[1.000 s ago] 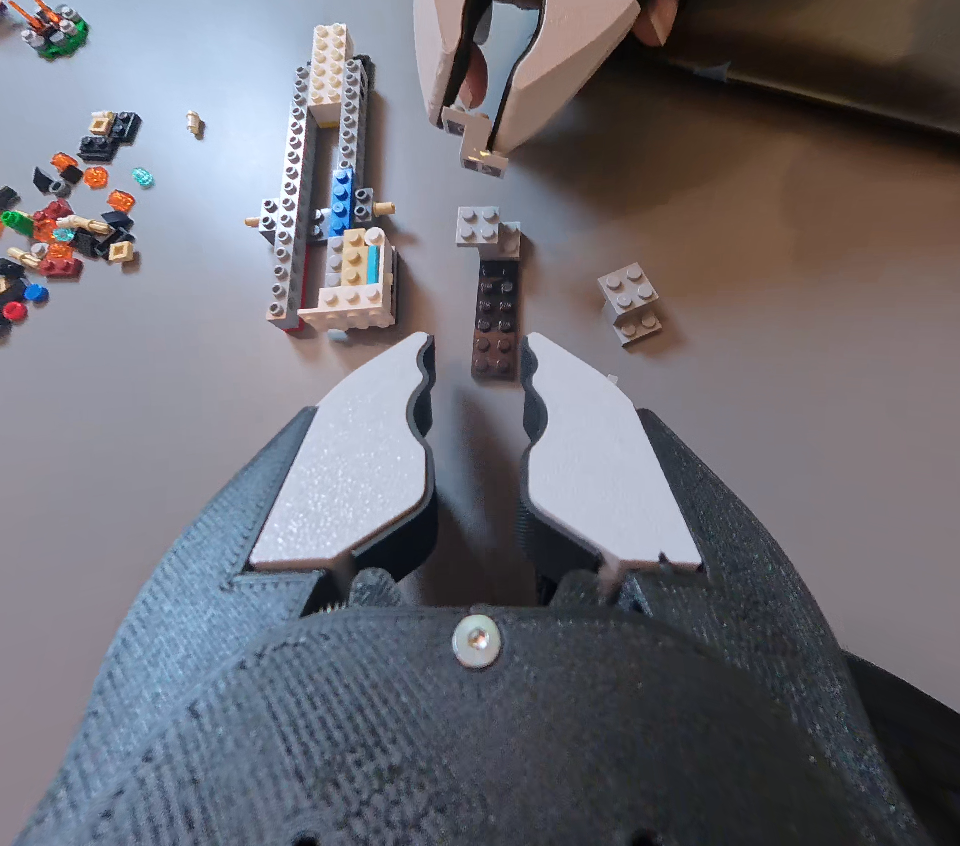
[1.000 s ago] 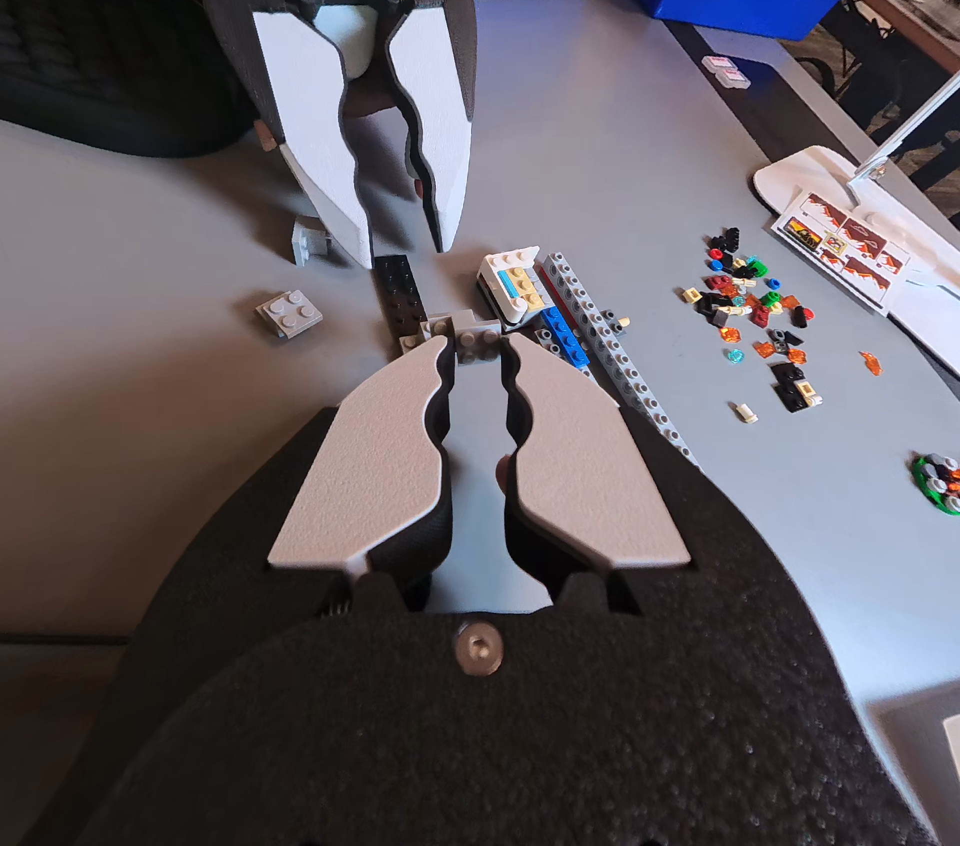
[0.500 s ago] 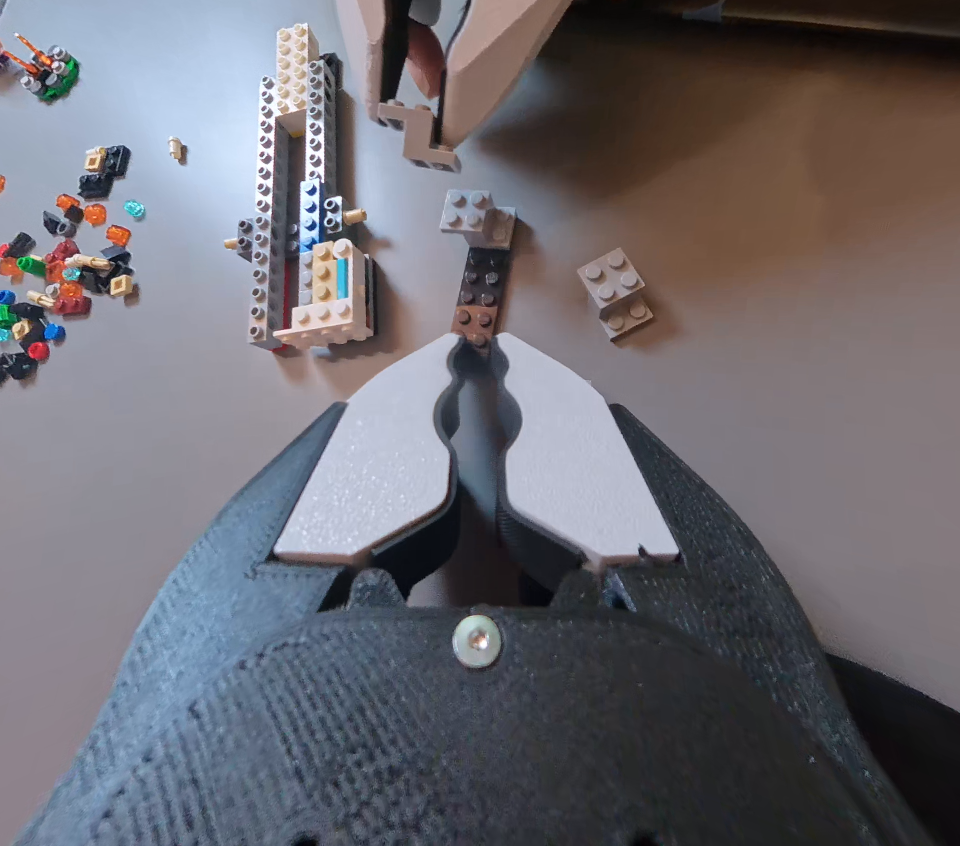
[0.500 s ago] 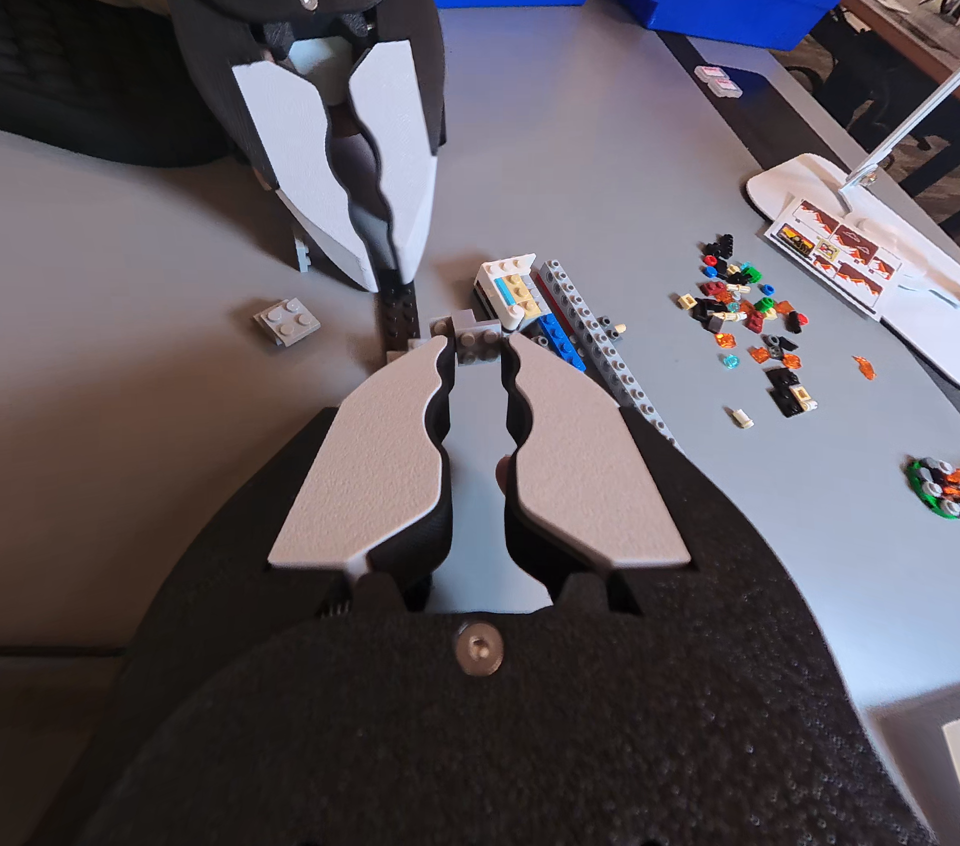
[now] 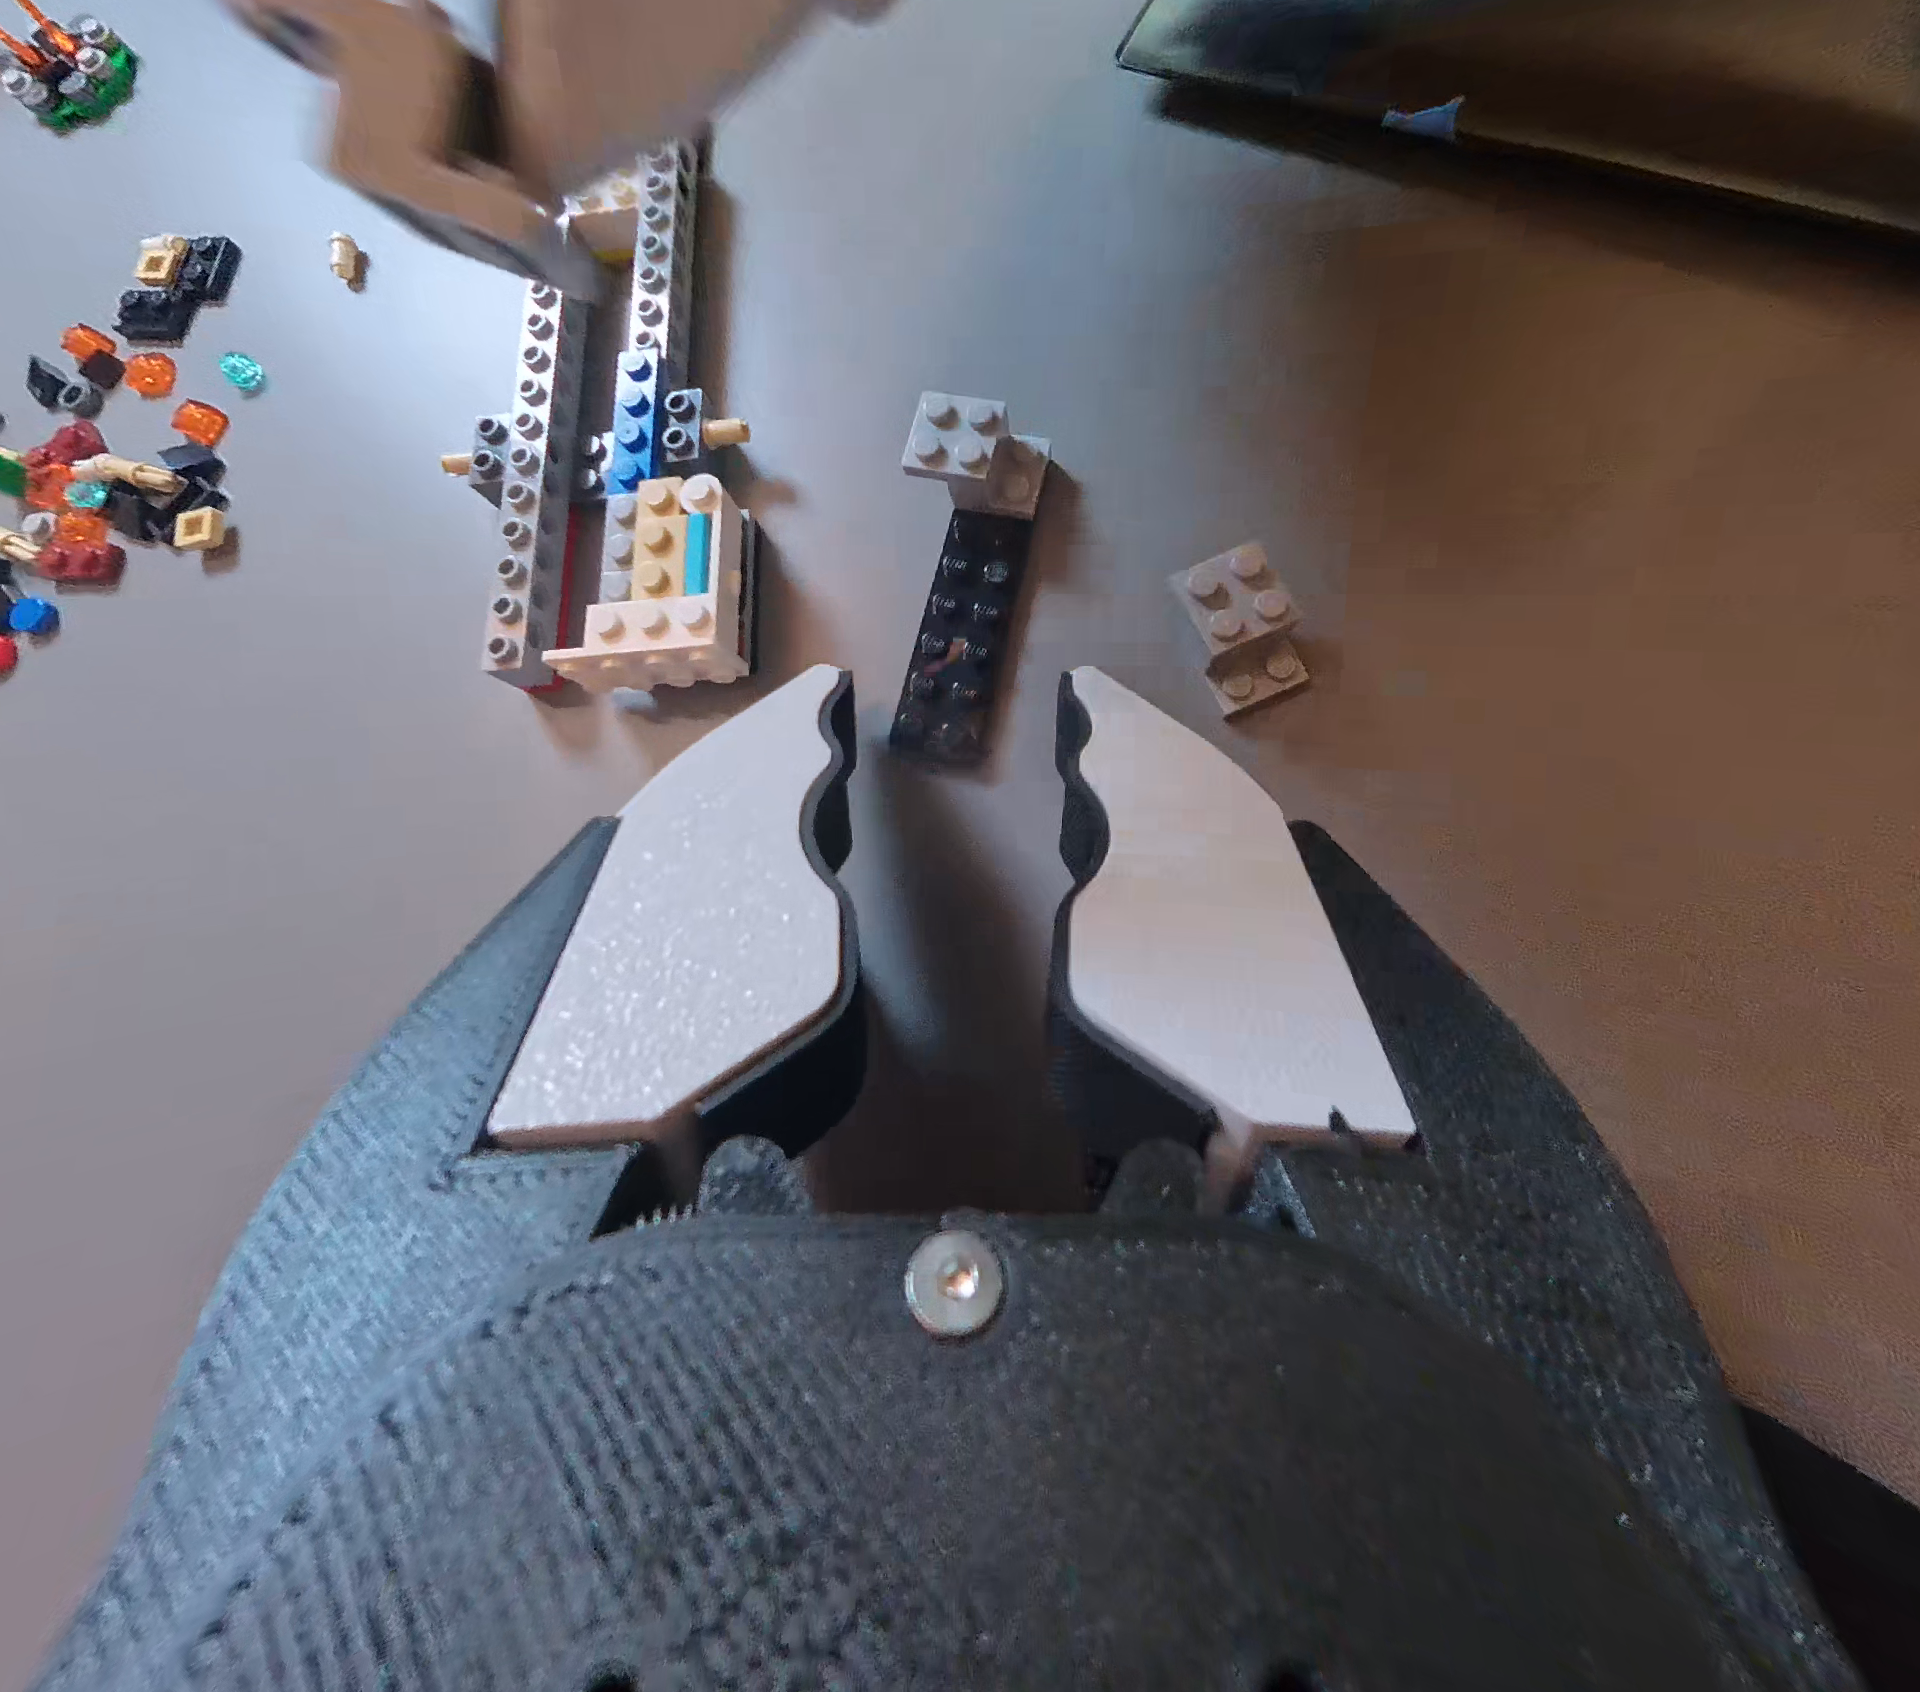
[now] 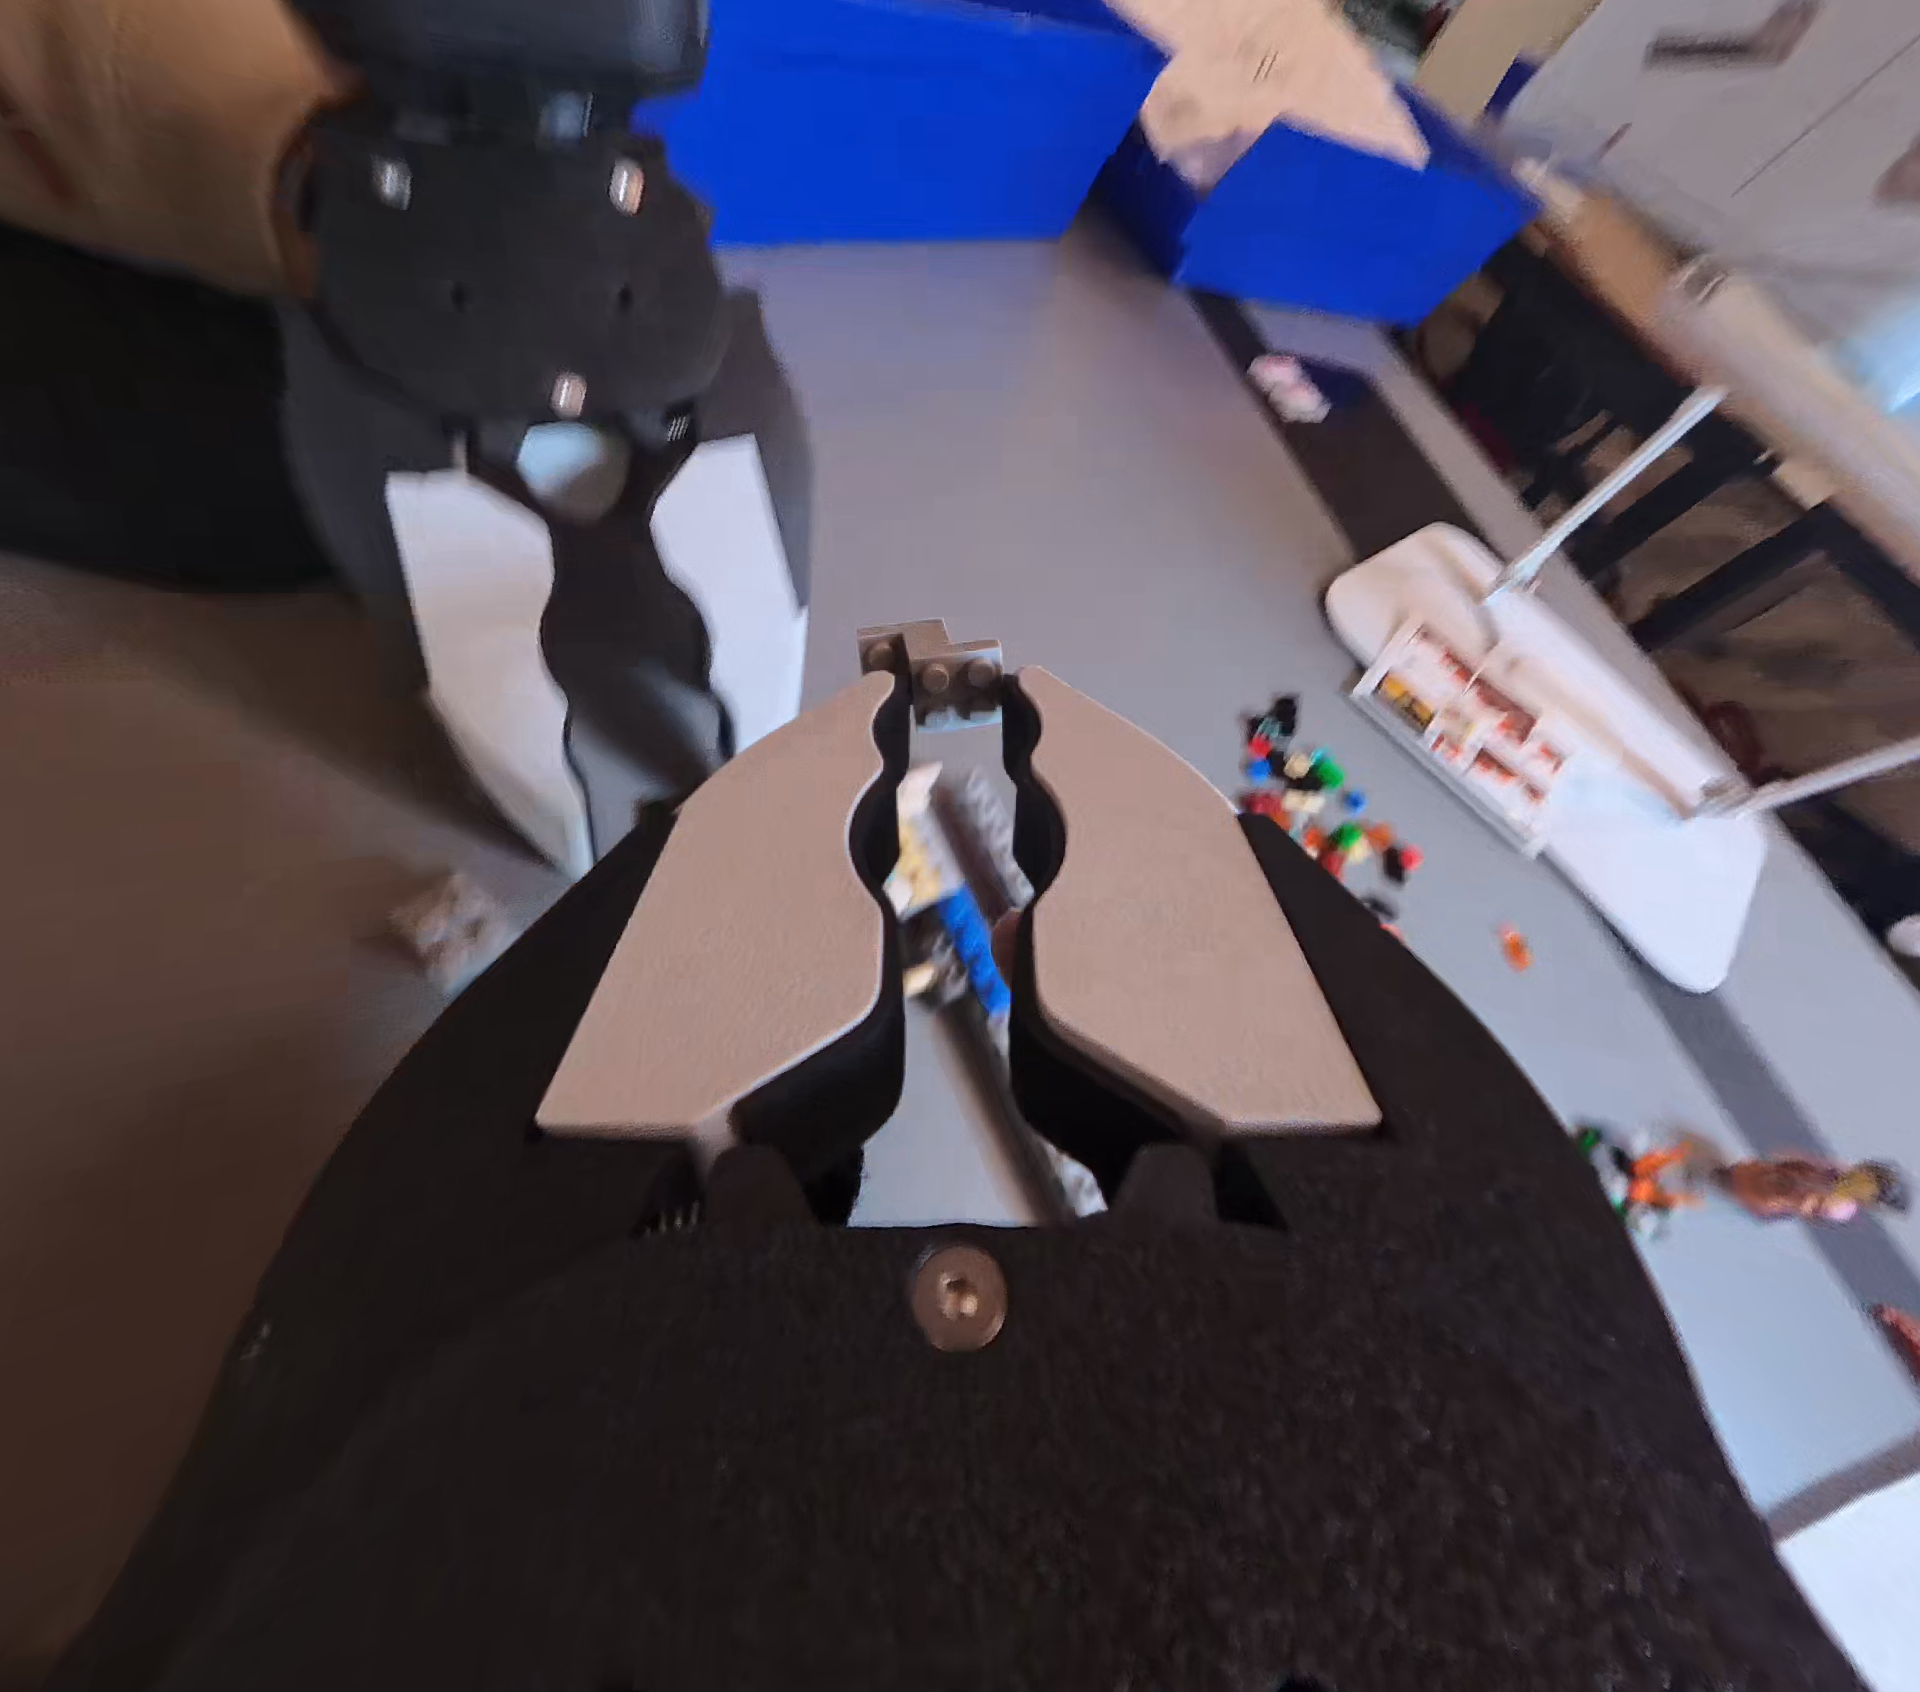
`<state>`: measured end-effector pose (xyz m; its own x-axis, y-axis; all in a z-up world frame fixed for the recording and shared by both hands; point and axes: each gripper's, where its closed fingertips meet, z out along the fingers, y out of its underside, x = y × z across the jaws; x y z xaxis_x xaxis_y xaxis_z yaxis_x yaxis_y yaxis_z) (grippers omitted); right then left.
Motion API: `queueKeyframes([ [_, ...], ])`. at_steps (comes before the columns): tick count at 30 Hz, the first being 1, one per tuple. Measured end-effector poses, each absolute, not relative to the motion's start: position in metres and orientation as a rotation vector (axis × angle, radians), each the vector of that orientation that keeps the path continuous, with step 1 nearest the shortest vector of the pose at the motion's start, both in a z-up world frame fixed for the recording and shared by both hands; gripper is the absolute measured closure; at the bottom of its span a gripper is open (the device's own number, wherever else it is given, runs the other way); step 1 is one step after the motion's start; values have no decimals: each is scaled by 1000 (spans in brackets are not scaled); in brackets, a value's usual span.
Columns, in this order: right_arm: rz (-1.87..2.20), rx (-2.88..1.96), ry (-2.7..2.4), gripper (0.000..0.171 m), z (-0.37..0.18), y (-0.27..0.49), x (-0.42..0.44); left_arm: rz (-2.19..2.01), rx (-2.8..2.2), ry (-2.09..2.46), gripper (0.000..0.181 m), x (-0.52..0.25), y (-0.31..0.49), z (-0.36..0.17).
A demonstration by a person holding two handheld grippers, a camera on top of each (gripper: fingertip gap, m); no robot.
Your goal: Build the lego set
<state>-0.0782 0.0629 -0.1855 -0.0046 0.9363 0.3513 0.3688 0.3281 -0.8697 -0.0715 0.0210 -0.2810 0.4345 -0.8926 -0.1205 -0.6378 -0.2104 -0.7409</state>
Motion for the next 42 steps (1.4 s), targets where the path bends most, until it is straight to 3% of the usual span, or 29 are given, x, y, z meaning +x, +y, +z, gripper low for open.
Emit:
queueKeyframes([
  [5, 736, -1092, -1512, 154, -125, 64, -104, -428, -1944, 1303, 152, -71, 18, -281],
  [8, 801, -1085, -1505, 154, -116, 62, -107, -408, -1926, 1327, 160, -70, 17, -282],
  [15, 765, -1162, -1511, 154, -136, 81, -94, -393, -1902, 1335, 169, -70, 16, -281],
  [20, 762, -1197, -1517, 154, -140, 90, -89, -457, -1909, 1289, 151, -70, 18, -278],
  [29, 699, -1420, -1909, 155, -193, 77, -64, -531, -1942, 1224, 143, -71, 20, -276],
  [42, 585, -1570, -2262, 154, -254, 36, -52, -460, -1979, 1266, 160, -75, 19, -282],
])
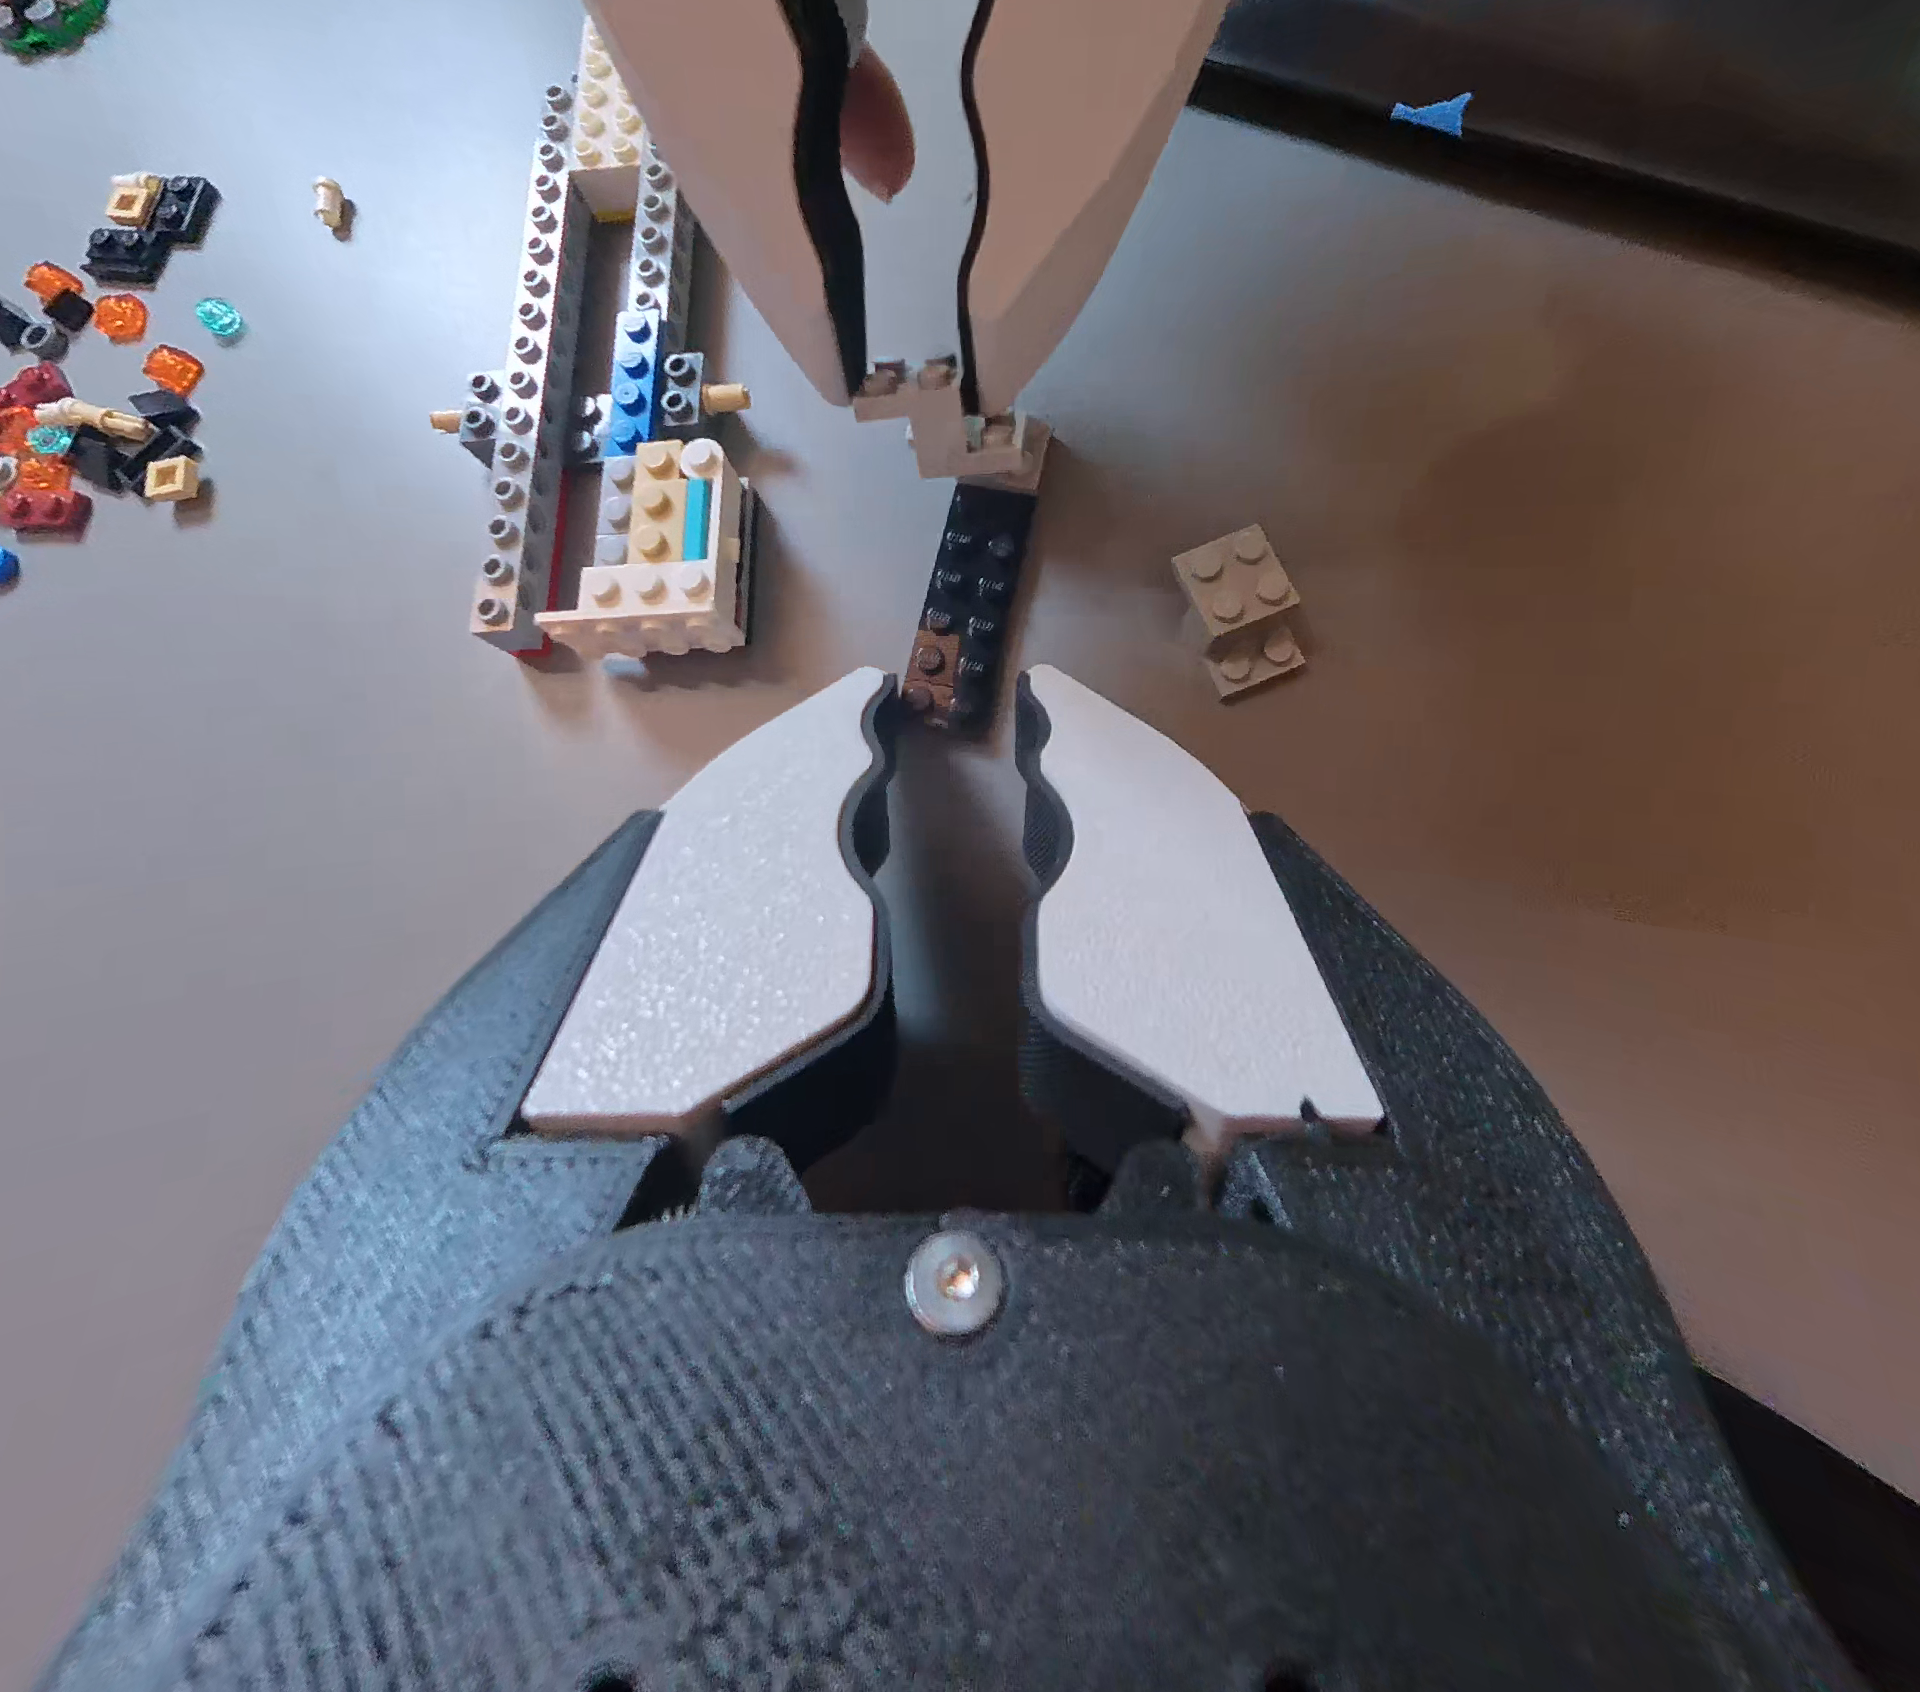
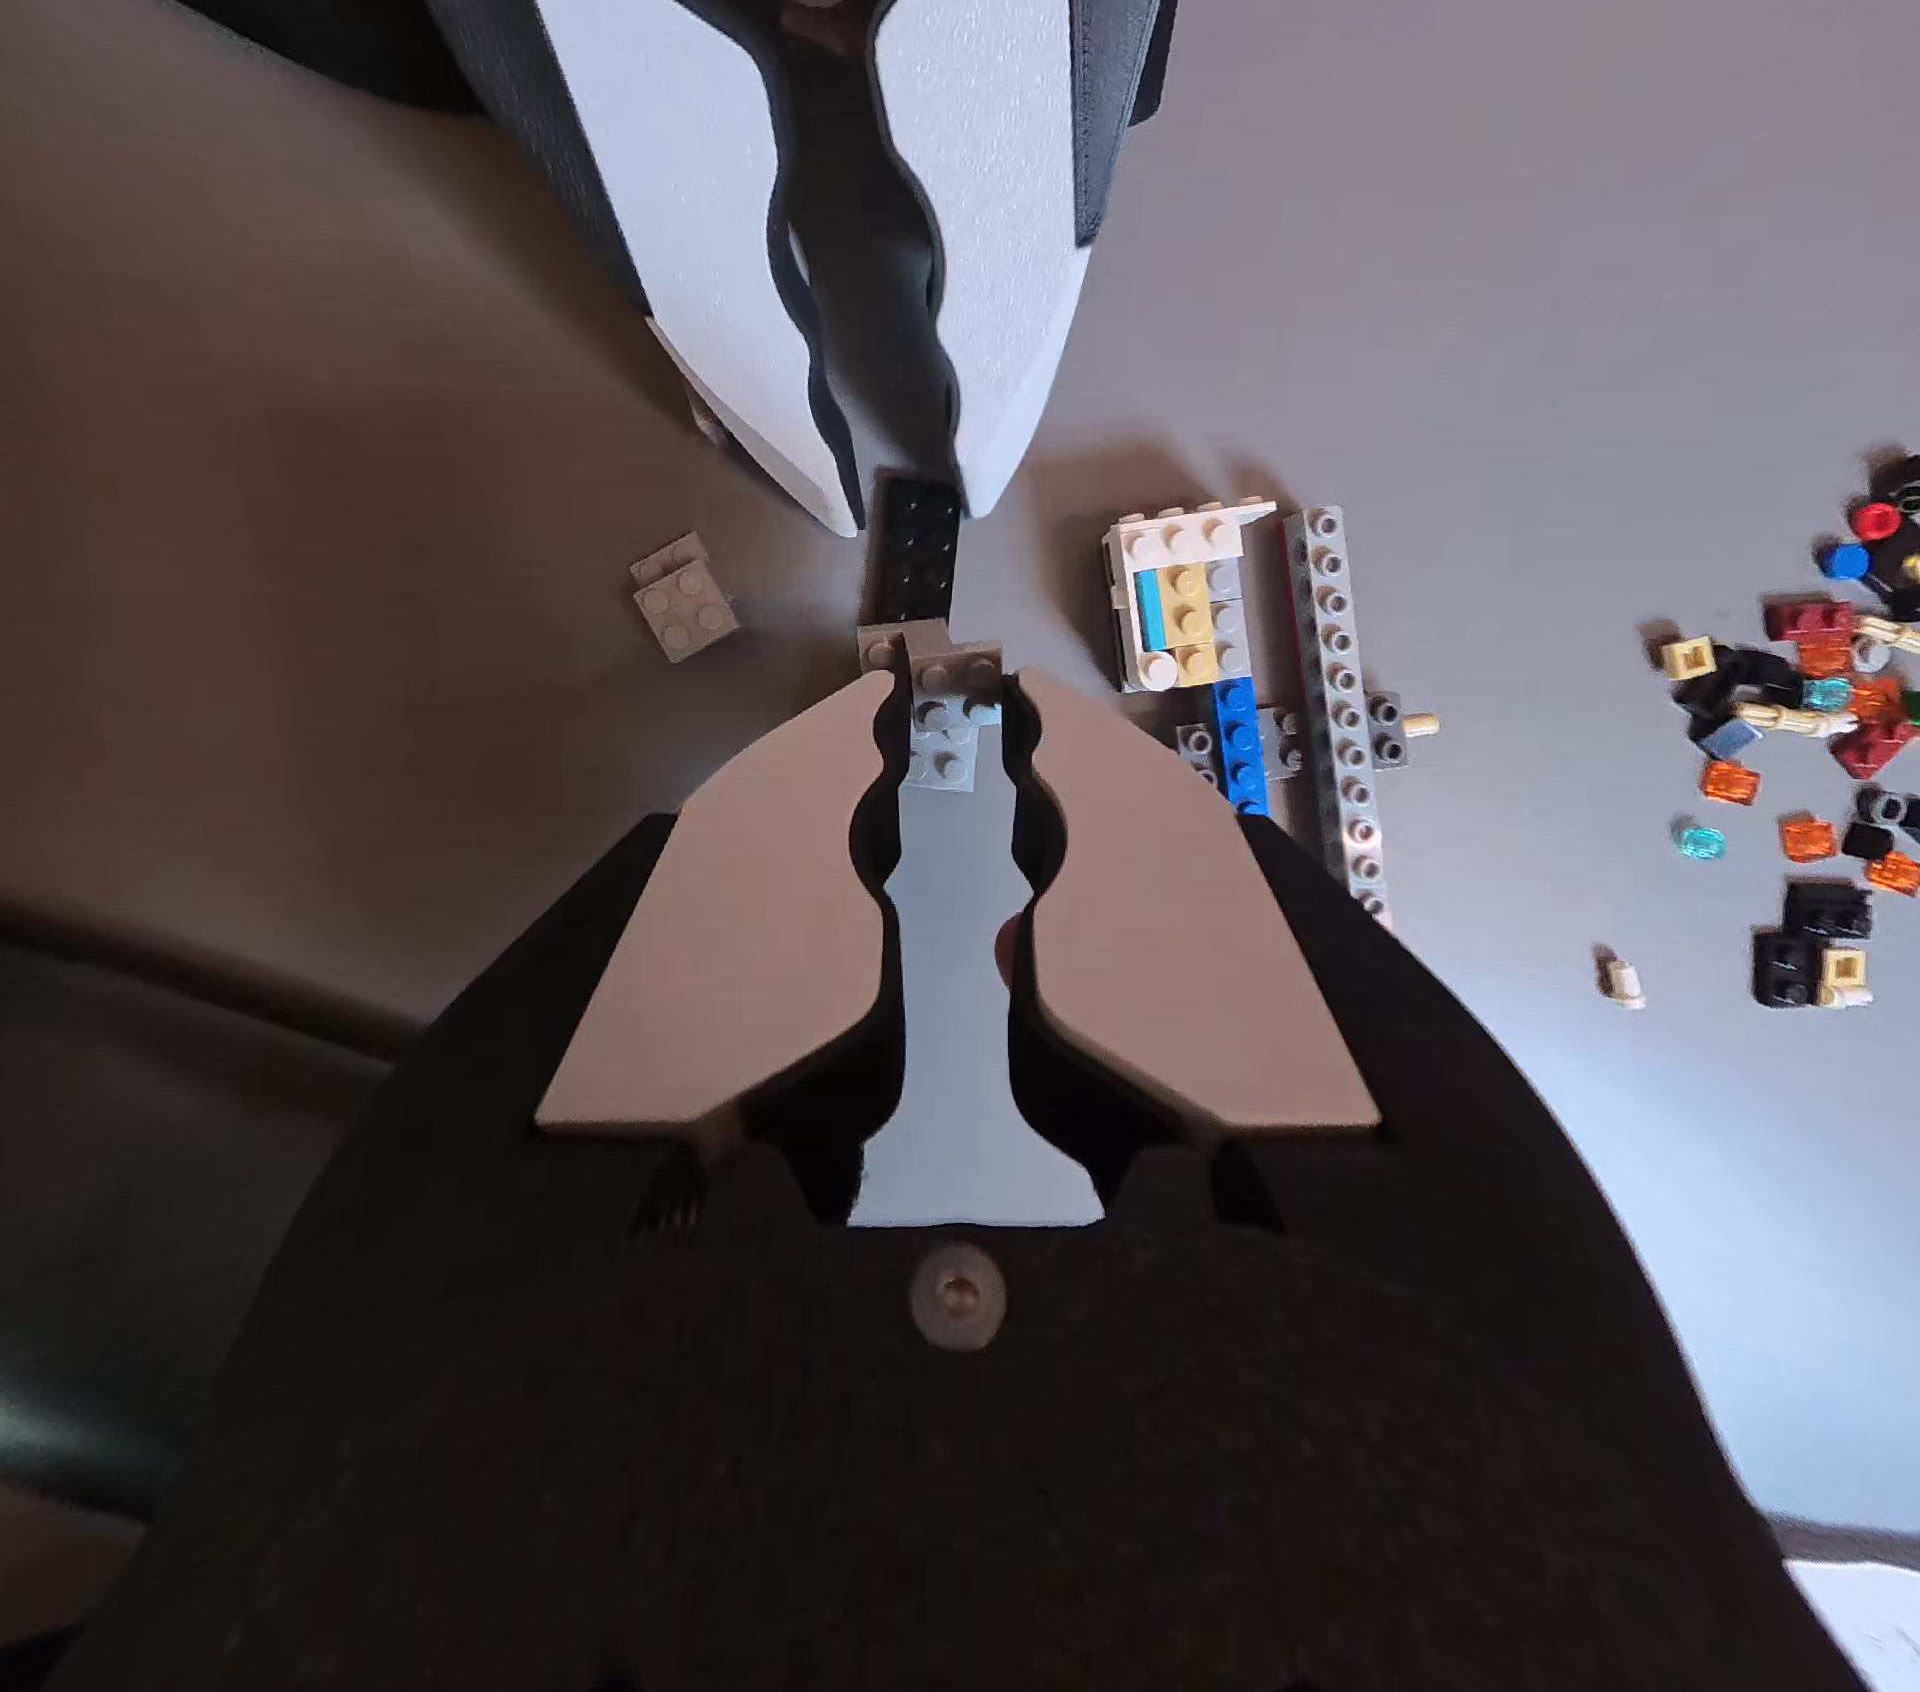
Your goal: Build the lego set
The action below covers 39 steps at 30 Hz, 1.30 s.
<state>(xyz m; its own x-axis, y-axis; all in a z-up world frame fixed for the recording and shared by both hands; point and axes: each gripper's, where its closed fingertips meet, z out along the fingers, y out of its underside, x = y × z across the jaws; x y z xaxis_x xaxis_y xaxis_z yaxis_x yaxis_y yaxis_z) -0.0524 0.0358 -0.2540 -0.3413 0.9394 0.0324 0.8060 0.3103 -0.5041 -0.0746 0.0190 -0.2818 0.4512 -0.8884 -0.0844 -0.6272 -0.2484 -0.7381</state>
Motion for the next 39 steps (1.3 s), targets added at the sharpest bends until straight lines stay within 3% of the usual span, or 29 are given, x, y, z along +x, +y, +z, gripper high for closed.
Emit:
queueKeyframes([
  [22, 248, -1524, -2483, 154, -275, 30, -47, -449, -1953, 1323, 165, -67, 10, -283],
  [39, 240, -1649, -2390, 155, -276, 25, -45, -469, -1963, 1297, 165, -67, 9, -283],
])
